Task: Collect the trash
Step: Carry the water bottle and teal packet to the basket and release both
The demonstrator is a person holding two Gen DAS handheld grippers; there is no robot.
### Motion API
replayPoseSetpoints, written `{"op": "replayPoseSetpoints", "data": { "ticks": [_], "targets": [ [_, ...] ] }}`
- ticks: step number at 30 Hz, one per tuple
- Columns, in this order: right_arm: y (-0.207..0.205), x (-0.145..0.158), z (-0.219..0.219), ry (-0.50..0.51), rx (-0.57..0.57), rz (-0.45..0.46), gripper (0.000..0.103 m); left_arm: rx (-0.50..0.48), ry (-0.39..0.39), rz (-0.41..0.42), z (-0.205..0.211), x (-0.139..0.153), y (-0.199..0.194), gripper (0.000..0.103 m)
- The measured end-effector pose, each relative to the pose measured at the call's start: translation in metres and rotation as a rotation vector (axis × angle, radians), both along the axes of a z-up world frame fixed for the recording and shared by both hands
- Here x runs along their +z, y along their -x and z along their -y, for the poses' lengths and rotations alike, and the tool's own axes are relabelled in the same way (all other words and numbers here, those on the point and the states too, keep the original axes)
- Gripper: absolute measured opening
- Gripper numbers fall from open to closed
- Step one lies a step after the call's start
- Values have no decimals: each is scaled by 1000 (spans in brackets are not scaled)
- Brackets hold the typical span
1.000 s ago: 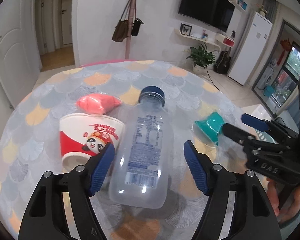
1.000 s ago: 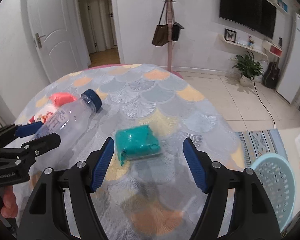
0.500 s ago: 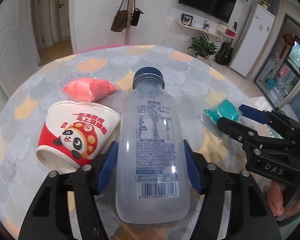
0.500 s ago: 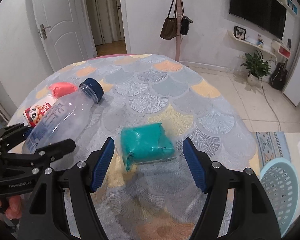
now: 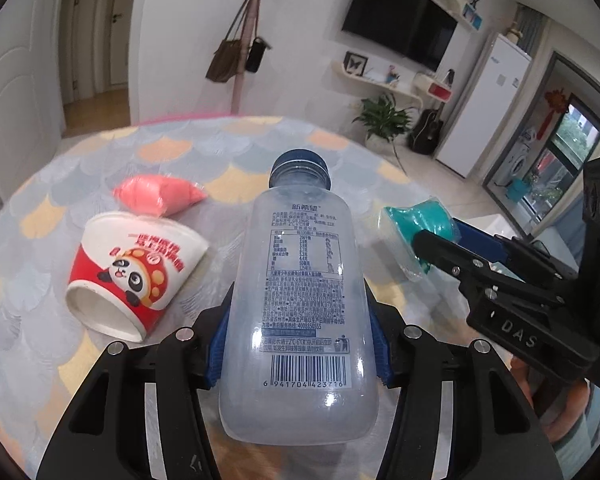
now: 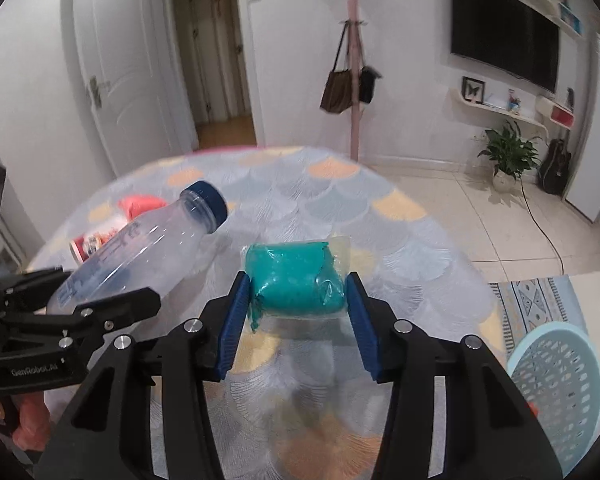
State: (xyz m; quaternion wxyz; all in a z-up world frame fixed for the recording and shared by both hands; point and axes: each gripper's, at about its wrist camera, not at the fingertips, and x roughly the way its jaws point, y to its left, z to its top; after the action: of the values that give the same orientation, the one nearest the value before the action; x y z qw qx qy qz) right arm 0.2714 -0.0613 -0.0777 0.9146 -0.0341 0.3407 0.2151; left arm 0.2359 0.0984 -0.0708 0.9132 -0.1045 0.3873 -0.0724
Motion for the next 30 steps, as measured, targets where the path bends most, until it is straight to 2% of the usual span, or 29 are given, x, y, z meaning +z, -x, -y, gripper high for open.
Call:
{"op": "replayPoseSetpoints", "data": {
  "ticks": [3, 7, 13, 17, 22, 30],
  "targets": [
    [8, 8, 18, -49, -45, 25, 45, -13, 9, 28, 9, 12, 7, 53],
    [24, 23, 46, -59, -107, 74, 45, -35, 12, 74, 27, 30, 13, 53],
    [55, 58, 114, -103, -219, 159, 45, -99, 49, 148, 72, 58, 16, 53],
    [69, 67, 159, -125, -291, 178, 45, -152, 34, 166, 109, 65, 12, 53],
    [79, 61, 210, -129, -393, 170, 45, -249, 11, 160, 166, 64, 6, 53],
    [81, 26, 276, -143, -535, 82, 45, -385, -17, 118, 243, 44, -4, 53]
  ]
}}
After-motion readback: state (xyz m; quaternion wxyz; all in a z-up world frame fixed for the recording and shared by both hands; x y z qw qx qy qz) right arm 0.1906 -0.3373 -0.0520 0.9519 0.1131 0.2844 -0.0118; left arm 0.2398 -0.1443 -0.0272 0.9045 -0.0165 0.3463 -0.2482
